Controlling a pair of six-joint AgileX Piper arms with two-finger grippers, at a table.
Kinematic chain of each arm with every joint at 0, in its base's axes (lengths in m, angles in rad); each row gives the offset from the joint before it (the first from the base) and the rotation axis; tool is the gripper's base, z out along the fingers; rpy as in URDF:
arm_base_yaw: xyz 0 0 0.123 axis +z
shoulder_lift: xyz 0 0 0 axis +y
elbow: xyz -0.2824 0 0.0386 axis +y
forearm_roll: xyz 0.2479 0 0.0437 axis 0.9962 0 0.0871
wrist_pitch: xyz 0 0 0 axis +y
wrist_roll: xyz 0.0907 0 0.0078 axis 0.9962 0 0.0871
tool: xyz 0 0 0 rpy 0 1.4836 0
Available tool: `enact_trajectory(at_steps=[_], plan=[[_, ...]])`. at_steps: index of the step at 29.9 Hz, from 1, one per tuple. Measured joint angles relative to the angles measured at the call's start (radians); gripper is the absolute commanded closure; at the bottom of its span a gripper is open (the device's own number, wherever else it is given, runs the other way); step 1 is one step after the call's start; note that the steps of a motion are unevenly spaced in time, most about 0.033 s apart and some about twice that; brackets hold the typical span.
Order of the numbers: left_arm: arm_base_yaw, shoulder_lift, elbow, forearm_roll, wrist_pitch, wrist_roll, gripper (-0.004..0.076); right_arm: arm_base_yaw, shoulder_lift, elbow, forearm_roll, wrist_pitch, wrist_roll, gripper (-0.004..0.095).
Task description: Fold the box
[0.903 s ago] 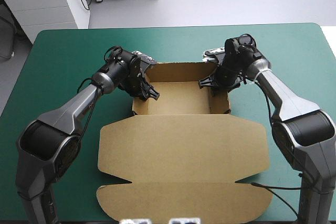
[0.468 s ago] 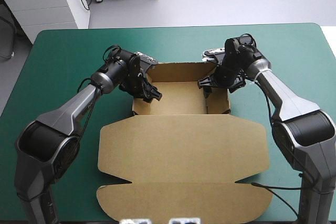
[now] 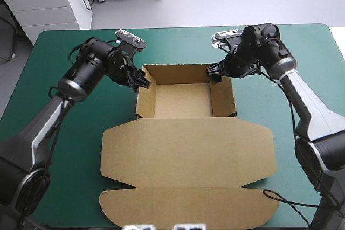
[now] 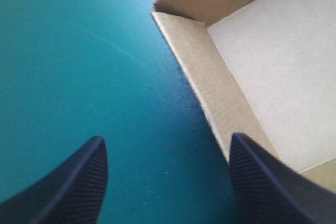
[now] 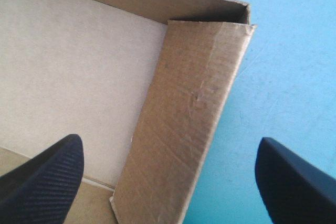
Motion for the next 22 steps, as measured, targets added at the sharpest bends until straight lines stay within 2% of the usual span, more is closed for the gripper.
enact_trajectory(at_steps=[3, 5, 7, 11, 22], plan=[[0.000, -0.078, 0.000, 0.023, 0.012, 0.015, 0.0573, 0.000, -0.062, -0.001, 0.000, 0.002, 0.000, 0.0089], [0.000, -0.135, 0.000, 0.035, 0.027, 0.041, 0.0662, 0.000, -0.098, -0.001, 0.000, 0.005, 0.000, 0.0089], [0.000, -0.188, 0.000, 0.045, 0.064, 0.077, 0.0719, 0.000, -0.134, -0.001, -0.001, 0.009, 0.000, 0.0089], [0.000, -0.269, 0.002, 0.052, 0.134, 0.152, 0.0731, 0.000, -0.178, -0.002, -0.004, 0.012, 0.000, 0.0089], [0.000, -0.514, 0.173, 0.032, 0.136, 0.177, 0.0731, 0.000, -0.185, -0.003, 0.008, 0.015, 0.000, 0.0089]])
